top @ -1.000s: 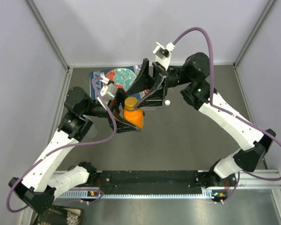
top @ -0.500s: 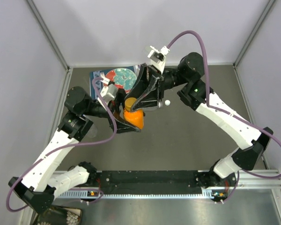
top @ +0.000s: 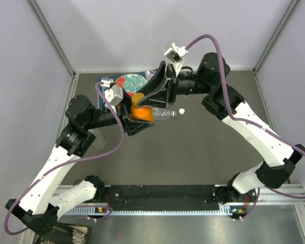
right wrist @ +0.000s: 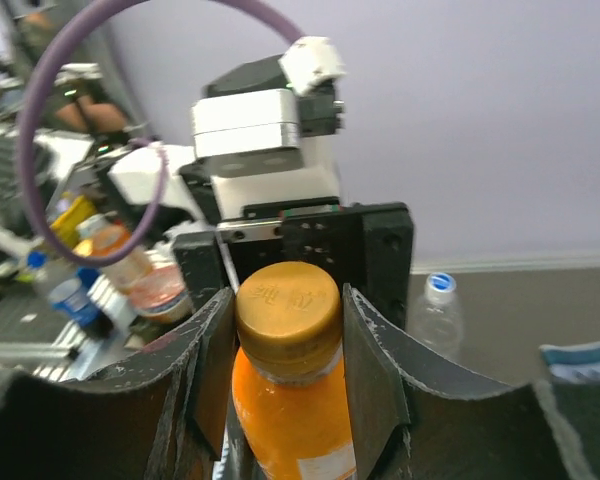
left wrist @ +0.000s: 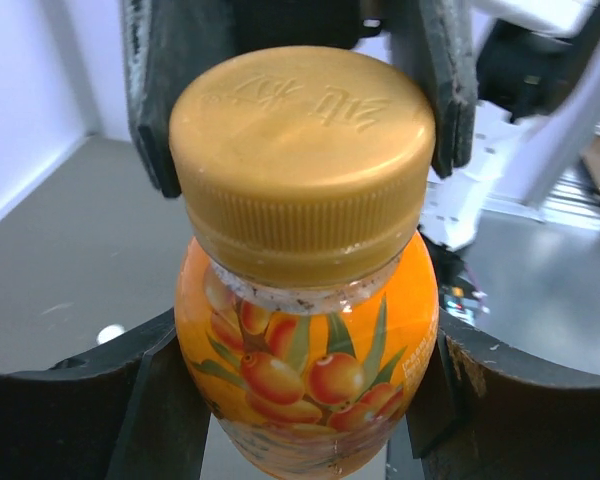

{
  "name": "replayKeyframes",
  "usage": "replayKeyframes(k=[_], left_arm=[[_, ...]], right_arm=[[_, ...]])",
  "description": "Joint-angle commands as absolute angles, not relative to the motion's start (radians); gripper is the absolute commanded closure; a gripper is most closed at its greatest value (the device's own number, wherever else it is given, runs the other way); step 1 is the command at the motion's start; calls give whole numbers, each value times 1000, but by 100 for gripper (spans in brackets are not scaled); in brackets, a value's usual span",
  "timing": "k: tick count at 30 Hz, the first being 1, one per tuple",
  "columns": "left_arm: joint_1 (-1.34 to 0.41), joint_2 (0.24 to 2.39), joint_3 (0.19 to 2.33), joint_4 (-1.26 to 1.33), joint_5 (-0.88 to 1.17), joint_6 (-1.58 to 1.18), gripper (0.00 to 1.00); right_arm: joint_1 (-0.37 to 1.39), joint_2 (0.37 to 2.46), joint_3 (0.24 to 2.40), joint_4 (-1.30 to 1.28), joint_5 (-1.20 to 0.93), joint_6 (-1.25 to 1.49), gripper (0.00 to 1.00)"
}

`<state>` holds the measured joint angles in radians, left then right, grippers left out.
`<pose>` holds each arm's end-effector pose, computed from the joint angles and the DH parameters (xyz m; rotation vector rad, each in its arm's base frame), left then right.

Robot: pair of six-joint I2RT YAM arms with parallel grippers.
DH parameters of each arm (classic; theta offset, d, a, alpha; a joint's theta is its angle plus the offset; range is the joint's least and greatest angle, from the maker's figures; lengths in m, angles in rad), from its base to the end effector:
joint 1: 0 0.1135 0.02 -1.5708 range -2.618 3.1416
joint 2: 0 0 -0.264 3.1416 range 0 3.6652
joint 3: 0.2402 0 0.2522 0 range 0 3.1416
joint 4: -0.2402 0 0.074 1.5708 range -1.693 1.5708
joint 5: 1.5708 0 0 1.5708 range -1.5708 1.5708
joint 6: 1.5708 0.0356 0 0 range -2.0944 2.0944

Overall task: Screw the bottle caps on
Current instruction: Screw the bottle cap onto the plastic bottle.

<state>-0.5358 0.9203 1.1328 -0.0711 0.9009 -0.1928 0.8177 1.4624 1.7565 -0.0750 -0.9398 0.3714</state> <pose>0.1423 -0.1169 0.4474 1.0123 1.2519 -1.2129 0.1850 0.2394 0.5250 -1.1742 1.1687 1.5665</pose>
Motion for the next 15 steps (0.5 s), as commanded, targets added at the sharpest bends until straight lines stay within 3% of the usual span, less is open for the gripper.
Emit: replayKeyframes(k=[1, 13, 15], left_arm=[[-519, 913, 1174, -113, 530, -114, 100], [-500, 871, 1132, -170, 307, -115, 100], [-497, 859, 1123, -175, 308, -110, 100]], right_arm=[[850, 1471, 1753, -262, -698, 304, 97], [995, 1543, 1847, -340, -408, 316, 100], [996, 1534, 1850, -353, -376, 313, 85]])
